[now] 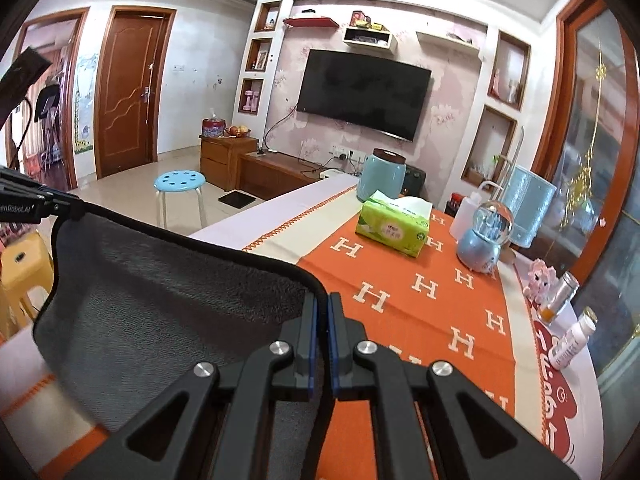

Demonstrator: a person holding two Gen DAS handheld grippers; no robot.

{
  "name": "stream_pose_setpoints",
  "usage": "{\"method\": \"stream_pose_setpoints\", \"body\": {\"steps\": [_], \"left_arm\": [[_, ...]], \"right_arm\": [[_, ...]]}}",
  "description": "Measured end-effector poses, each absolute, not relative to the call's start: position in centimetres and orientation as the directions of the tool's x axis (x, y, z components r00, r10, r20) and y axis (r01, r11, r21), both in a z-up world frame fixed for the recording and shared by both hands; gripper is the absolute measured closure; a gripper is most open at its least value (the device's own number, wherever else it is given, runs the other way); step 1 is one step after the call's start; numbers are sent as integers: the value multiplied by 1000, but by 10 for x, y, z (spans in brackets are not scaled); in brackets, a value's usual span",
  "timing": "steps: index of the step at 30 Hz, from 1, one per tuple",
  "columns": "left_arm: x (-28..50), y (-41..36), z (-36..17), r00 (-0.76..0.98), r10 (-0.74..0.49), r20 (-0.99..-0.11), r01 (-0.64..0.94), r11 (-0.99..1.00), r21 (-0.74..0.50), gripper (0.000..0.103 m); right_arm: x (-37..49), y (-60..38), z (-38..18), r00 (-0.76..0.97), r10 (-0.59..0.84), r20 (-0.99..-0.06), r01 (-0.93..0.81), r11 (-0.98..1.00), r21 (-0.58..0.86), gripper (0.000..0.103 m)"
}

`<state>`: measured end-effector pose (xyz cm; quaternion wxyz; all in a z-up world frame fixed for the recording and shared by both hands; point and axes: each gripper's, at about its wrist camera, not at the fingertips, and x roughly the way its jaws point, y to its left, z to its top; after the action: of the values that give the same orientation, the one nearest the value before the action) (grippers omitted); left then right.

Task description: Fold towel

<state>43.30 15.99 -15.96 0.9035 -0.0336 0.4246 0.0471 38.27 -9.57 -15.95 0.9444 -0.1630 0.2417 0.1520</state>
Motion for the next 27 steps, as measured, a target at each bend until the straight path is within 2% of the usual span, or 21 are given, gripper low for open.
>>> {"method": "stream_pose_setpoints", "body": {"steps": [5, 8, 9, 12, 14, 16, 18, 20, 22, 27], "left_arm": [[443, 166, -185, 608, 38, -793, -145, 987, -63, 97], [447, 166, -195, 598, 33, -801, -151, 986, -72, 96], [449, 166, -198, 593, 36, -804, -156, 985, -71, 92], [448, 166, -201, 590, 47, -806, -170, 983, -67, 73], [447, 165, -199, 592, 48, -804, -174, 982, -69, 70], [445, 166, -199, 588, 44, -808, -181, 980, -78, 68], [443, 166, -196, 583, 42, -812, -189, 978, -85, 66], [440, 167, -192, 579, 39, -815, -201, 975, -96, 60], [435, 167, -187, 584, 33, -811, -216, 969, -116, 50], [419, 166, -173, 584, 29, -811, -233, 963, -134, 46]], "right_arm": [[377, -79, -181, 876, 185, -445, -362, 863, -353, 99], [379, -70, -193, 878, 166, -450, -361, 846, -392, 97], [381, -67, -198, 875, 155, -458, -359, 842, -401, 96], [385, -65, -204, 869, 143, -474, -357, 844, -400, 85], [387, -66, -204, 866, 142, -480, -353, 852, -386, 65], [389, -67, -204, 864, 143, -482, -350, 860, -372, 58], [388, -68, -203, 862, 144, -485, -349, 864, -363, 55], [388, -69, -201, 858, 150, -492, -356, 863, -357, 48], [386, -68, -199, 856, 142, -497, -353, 862, -363, 43], [375, -68, -188, 853, 145, -502, -350, 872, -343, 35]]}}
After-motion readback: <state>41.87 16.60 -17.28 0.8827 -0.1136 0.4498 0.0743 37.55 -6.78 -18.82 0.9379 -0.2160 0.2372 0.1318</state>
